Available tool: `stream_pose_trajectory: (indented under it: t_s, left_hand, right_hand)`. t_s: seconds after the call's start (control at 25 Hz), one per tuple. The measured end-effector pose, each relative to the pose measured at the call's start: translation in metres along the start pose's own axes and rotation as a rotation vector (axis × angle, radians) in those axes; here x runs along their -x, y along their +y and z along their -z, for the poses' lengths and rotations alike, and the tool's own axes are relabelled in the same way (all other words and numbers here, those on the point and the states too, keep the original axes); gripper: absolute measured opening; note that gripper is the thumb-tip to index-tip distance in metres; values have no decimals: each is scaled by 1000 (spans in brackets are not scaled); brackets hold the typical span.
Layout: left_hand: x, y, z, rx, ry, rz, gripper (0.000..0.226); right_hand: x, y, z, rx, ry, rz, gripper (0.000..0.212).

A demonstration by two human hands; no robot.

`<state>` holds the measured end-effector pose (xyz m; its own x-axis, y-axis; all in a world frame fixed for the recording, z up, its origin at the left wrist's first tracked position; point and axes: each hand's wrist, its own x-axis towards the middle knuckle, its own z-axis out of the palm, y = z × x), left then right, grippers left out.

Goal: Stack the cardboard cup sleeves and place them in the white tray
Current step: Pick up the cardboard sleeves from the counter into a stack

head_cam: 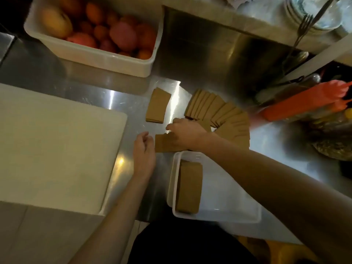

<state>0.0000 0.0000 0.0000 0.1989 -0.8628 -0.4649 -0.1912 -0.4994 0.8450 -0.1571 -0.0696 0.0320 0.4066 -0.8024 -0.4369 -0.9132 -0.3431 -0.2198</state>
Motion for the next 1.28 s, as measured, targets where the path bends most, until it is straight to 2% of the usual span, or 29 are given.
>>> stream_pose_trajectory:
  t_s: [0.12,0.32,0.48,0.64,0.76,0.8,0.88,0.96,1.04,1.12,1.2,1.28]
  left_hand:
    - [-4,-2,3,16,4,44,29]
    - [-10,-6,7,72,0,63,28]
    - [-14,-1,8,109,-45,64,27]
    - [-22,19,5,124,-218,16,53]
    - [-29,32,1,220,-358,38,66]
    - [-31,34,-1,274,-403,71,66]
    - [-36,36,-4,354,-454,140,53]
    - [-38,34,-3,394,-453,174,35]
    - [-39,26,2,480,-448,197,27]
    - [-40,19,11,605,-450,247,31]
    - [-38,12,18,720,-421,342,34]
    - [-33,8,17,812,-427,446,30]
  right_hand:
    - [-8,-11,-5,124,-69,37,35]
    - [-15,-10,-8,57,-50,44,24]
    - [-11,-3,1,-380,10,-9,16]
    - [-4,5,21,-608,153,-92,10]
    - [3,7,30,-767,192,-177,8]
    - [5,7,32,-836,191,-189,7]
    - [6,8,32,-884,208,-200,9]
    - [8,15,28,-805,279,-234,15]
    - [10,25,23,-639,294,-268,25]
    - [13,33,15,-363,160,-227,40]
    - [12,38,8,-58,6,-114,55]
    - [10,40,5,175,-79,5,69]
